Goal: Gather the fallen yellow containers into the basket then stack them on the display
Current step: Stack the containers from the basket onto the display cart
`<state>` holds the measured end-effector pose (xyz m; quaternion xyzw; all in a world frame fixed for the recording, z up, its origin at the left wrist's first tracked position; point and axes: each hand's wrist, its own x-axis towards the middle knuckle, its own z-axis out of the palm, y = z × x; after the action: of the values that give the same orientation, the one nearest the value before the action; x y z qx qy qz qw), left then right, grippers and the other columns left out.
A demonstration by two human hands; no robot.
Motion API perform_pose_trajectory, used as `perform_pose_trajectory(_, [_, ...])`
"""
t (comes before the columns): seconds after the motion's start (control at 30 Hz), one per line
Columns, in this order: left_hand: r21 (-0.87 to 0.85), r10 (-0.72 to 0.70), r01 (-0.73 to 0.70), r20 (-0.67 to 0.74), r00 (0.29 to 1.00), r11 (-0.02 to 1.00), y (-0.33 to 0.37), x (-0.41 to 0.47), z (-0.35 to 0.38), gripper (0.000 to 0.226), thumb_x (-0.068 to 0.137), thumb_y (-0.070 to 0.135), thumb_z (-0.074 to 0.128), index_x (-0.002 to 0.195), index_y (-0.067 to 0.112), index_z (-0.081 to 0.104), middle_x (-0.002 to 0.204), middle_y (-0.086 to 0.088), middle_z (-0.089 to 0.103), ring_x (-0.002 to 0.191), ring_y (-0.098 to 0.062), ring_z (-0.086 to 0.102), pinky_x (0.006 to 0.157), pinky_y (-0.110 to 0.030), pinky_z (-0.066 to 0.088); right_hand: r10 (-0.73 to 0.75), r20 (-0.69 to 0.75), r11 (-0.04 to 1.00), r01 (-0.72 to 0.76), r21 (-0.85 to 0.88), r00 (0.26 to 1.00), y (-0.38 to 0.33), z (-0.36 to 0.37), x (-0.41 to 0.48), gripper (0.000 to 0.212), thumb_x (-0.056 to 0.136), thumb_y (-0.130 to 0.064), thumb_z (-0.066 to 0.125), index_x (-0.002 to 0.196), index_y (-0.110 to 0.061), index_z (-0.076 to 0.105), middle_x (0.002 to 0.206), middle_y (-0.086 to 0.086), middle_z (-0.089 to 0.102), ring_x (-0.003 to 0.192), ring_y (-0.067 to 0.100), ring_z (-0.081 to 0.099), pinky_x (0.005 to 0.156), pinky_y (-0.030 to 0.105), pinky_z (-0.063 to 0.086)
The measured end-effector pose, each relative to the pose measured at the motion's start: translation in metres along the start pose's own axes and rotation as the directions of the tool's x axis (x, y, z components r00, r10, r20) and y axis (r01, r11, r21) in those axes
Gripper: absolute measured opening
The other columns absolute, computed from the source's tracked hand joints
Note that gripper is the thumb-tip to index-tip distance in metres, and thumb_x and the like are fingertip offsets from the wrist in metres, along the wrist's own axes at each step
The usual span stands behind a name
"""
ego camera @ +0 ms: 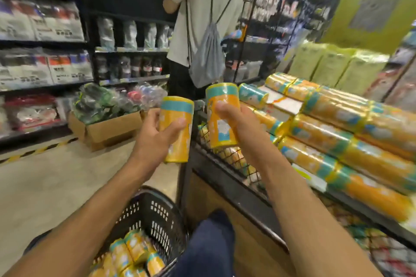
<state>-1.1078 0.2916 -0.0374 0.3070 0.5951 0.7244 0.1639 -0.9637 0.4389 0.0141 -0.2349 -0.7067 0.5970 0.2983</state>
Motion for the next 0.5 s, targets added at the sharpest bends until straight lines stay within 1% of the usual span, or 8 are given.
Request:
perform_pose_trajectory(0.1, [0.051,0.132,-0.138,0.109,0.985,0.989,0.052,0.012,0.046,0.068,0.065,0.058,0.080,0.119,0.023,0.057,0.101,0.002,0.074,0.089,-0.010,0.073,0.072,-0.034,0.059,-0.087,-0.168,0.996,0.080,-0.049,0.982,-0.048,-0.054,-0.017,0.069,0.073,-0.054,0.078,0.125,-0.011,0.062,0.112,0.016,0.075,0.096,0.029,0.076,0.080,0.050,0.064])
perform_pose_trajectory(0.17, [0.086,0.222,-0.238,0.160,0.962,0.967,0.078,0.019,0.083,0.059,0.069,0.047,0.086,0.115,0.022,0.059,0.095,0.006,0.073,0.080,0.001,0.070,0.070,-0.026,0.056,-0.141,-0.327,0.983,0.093,-0.158,0.934,-0.070,-0.095,-0.030,0.084,0.063,-0.065,0.079,0.125,-0.013,0.060,0.107,0.006,0.074,0.087,0.018,0.073,0.072,0.036,0.059])
perform_pose_trajectory(0.23, [0.111,0.313,-0.346,0.239,0.919,0.931,0.099,0.027,0.122,0.051,0.078,0.029,0.089,0.117,0.018,0.058,0.094,0.007,0.070,0.071,0.010,0.065,0.065,-0.013,0.051,-0.185,-0.443,0.964,0.076,-0.253,0.877,-0.083,-0.136,-0.044,0.078,0.068,-0.063,0.082,0.123,-0.015,0.057,0.101,-0.001,0.070,0.080,0.013,0.066,0.065,0.029,0.048])
perform_pose_trajectory(0.27, [0.117,0.340,-0.387,0.297,0.892,0.914,0.108,0.032,0.141,0.049,0.080,0.025,0.087,0.117,0.017,0.056,0.095,0.006,0.069,0.071,0.009,0.065,0.063,-0.010,0.049,-0.205,-0.475,0.958,0.075,-0.278,0.856,-0.086,-0.157,-0.051,0.076,0.069,-0.059,0.084,0.123,-0.015,0.055,0.101,-0.001,0.070,0.079,0.012,0.066,0.062,0.028,0.046])
perform_pose_trajectory(0.3, [0.124,0.357,-0.423,0.359,0.863,0.898,0.116,0.037,0.160,0.050,0.079,0.026,0.088,0.117,0.019,0.056,0.095,0.005,0.070,0.074,0.006,0.066,0.064,-0.011,0.051,-0.224,-0.499,0.948,0.069,-0.309,0.837,-0.091,-0.176,-0.059,0.075,0.068,-0.057,0.085,0.122,-0.015,0.054,0.103,0.000,0.070,0.081,0.013,0.067,0.061,0.028,0.047])
perform_pose_trajectory(0.37, [0.143,0.392,-0.512,0.483,0.783,0.847,0.129,0.049,0.198,0.060,0.069,0.043,0.091,0.115,0.025,0.057,0.098,0.004,0.072,0.084,-0.009,0.071,0.071,-0.025,0.057,-0.279,-0.542,0.914,0.046,-0.403,0.793,-0.099,-0.211,-0.073,0.067,0.070,-0.053,0.087,0.117,-0.018,0.055,0.103,-0.001,0.069,0.087,0.013,0.067,0.066,0.029,0.050])
perform_pose_trajectory(0.43, [0.205,0.408,-0.620,0.593,0.694,0.758,0.138,0.066,0.237,0.063,0.066,0.053,0.089,0.117,0.031,0.059,0.103,0.008,0.071,0.089,-0.010,0.070,0.078,-0.033,0.057,-0.337,-0.583,0.883,0.033,-0.468,0.739,-0.103,-0.247,-0.079,0.065,0.070,-0.051,0.088,0.116,-0.021,0.056,0.107,0.000,0.068,0.096,0.017,0.066,0.077,0.032,0.053])
perform_pose_trajectory(0.5, [0.262,0.408,-0.713,0.671,0.619,0.650,0.143,0.082,0.276,0.065,0.070,0.050,0.090,0.124,0.033,0.060,0.111,0.009,0.068,0.094,-0.009,0.067,0.084,-0.033,0.055,-0.366,-0.605,0.843,-0.022,-0.537,0.707,-0.108,-0.279,-0.083,0.064,0.072,-0.045,0.090,0.123,-0.020,0.059,0.112,0.000,0.062,0.102,0.019,0.062,0.084,0.033,0.050])
